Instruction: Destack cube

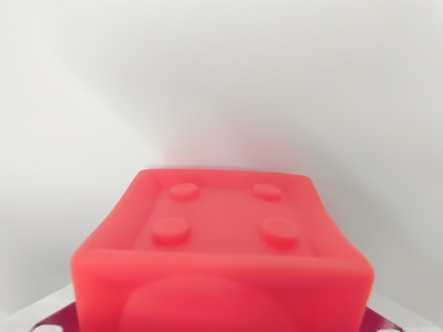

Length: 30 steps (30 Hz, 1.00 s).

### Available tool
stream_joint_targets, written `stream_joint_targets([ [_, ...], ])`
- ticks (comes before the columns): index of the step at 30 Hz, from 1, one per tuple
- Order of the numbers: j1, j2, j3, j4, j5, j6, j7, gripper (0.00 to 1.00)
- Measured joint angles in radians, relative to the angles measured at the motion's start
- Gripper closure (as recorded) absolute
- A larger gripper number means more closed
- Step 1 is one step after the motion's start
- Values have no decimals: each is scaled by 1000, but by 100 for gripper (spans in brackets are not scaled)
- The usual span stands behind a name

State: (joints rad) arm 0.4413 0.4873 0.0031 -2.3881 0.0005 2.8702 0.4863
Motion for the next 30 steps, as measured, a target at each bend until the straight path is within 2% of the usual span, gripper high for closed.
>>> stream_joint_targets([
  [6,0,7,0,2,0,4,0,100],
  [7,0,7,0,2,0,5,0,0],
  [30,0,7,0,3,0,5,0,0],
])
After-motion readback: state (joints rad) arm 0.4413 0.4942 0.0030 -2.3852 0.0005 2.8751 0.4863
